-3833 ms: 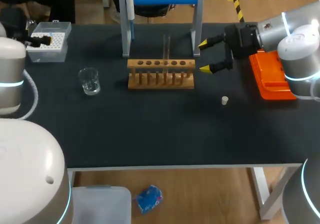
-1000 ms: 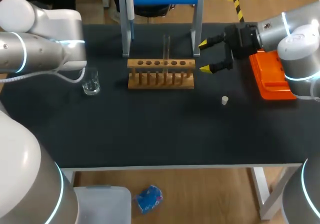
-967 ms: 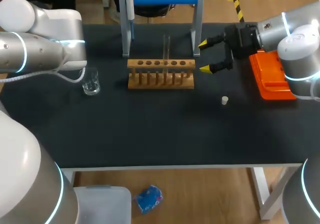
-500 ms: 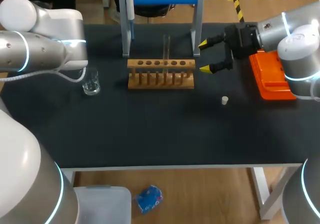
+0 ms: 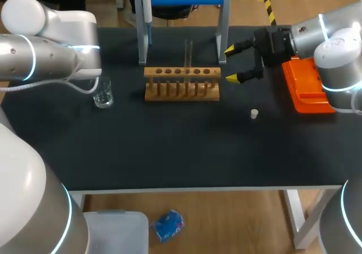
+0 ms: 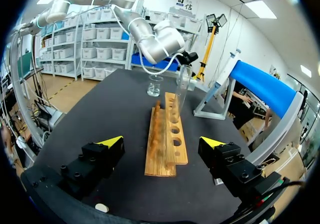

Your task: Invert the test tube, pick up the pipette, mount the tip to pipette, aspirate from beaker and dispense into the tube, eject the tip, return the pipette, and cap with the stopper.

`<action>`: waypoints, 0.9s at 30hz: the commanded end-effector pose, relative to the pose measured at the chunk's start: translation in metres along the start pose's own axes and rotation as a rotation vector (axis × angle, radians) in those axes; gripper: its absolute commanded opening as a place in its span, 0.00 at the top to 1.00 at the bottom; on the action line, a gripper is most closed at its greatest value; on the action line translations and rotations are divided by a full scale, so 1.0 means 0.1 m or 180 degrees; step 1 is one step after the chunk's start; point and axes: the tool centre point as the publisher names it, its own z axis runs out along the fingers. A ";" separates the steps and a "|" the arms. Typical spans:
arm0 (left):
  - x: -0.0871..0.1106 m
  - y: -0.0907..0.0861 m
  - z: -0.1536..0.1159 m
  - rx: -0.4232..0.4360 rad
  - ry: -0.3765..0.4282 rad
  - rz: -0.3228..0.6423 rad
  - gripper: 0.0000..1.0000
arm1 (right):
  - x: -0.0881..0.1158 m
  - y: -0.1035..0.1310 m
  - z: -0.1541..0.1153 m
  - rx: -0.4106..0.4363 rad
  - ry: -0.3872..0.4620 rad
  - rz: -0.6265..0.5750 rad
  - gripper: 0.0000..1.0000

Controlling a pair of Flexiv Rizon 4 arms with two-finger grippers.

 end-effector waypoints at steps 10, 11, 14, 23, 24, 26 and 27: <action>-0.01 0.03 0.07 -0.0060 -0.0052 -0.0021 1.00 | 0.00 0.00 0.00 0.0003 0.0001 -0.0002 0.00; -0.01 0.03 0.06 -0.0062 -0.0054 -0.0023 1.00 | 0.00 0.00 0.00 0.0003 0.0001 -0.0002 0.00; -0.02 0.04 0.05 -0.0066 -0.0057 -0.0039 1.00 | 0.00 0.00 0.00 0.0003 0.0001 -0.0002 0.00; -0.08 0.08 0.02 -0.0030 -0.0082 -0.0195 1.00 | 0.00 0.00 0.00 0.0003 0.0001 -0.0002 0.00; -0.09 0.08 0.01 -0.0026 -0.0081 -0.0203 1.00 | 0.00 0.00 0.00 0.0003 0.0001 -0.0002 0.00; -0.09 0.09 0.01 -0.0004 -0.0062 -0.0253 1.00 | 0.00 0.00 0.00 0.0003 0.0001 -0.0002 0.00; -0.09 0.09 0.00 -0.0003 -0.0064 -0.0253 1.00 | 0.00 0.00 0.00 0.0003 0.0001 -0.0002 0.00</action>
